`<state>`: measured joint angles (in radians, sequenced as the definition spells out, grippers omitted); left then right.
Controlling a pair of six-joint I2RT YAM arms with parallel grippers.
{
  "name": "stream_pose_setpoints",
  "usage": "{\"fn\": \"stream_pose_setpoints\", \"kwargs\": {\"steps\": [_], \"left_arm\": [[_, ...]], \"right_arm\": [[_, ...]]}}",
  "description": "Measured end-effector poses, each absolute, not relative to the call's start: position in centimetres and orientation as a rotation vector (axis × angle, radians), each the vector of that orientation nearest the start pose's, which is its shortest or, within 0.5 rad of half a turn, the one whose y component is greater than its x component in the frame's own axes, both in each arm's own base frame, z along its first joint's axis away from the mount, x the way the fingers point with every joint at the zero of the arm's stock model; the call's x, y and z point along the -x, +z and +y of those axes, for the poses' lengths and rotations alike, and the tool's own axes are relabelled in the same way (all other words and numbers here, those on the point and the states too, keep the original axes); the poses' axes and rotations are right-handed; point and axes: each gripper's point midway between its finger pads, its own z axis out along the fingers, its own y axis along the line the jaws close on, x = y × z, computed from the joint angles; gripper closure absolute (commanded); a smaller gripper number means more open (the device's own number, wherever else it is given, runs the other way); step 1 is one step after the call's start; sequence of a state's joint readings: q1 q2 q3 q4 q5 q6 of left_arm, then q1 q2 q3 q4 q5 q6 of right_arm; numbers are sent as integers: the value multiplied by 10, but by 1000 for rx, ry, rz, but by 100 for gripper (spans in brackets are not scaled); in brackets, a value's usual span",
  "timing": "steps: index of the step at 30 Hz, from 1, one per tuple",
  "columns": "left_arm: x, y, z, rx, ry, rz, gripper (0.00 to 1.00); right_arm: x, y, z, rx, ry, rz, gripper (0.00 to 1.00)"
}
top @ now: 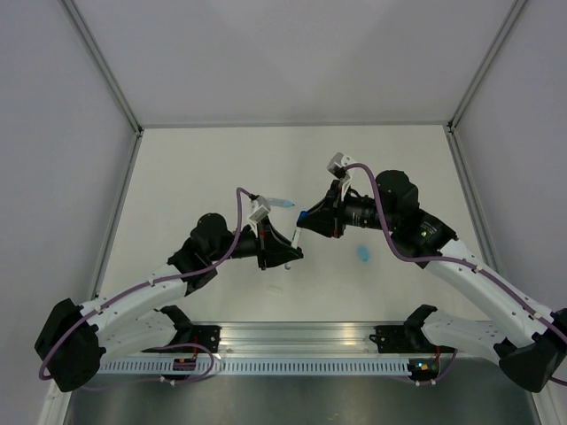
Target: Insert the pens into the pen caps
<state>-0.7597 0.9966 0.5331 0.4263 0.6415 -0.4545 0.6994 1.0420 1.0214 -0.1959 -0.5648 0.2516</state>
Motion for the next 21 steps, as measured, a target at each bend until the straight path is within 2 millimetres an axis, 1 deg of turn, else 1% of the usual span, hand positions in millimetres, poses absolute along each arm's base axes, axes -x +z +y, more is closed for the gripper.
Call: {"fn": "stream_pose_setpoints", "kwargs": {"steps": [5,12,16,18,21], "left_arm": [[-153,237,-310,-807,-1414,1604,98],[-155,246,-311,-805,-1409,1556,98],[-156,247,-311,-802,-1407,1551,98],[-156,247,-311,-802,-1407,1551,98],[-156,247,-311,-798,-1404,1552,98]], "right_arm": [[-190,314,297,838,1175,1706,70],[-181,309,299,860,1196,1731,64],[-179,309,300,864,1201,1732,62],[-179,309,300,865,1201,1731,58],[-177,308,299,872,1199,1736,55]]}}
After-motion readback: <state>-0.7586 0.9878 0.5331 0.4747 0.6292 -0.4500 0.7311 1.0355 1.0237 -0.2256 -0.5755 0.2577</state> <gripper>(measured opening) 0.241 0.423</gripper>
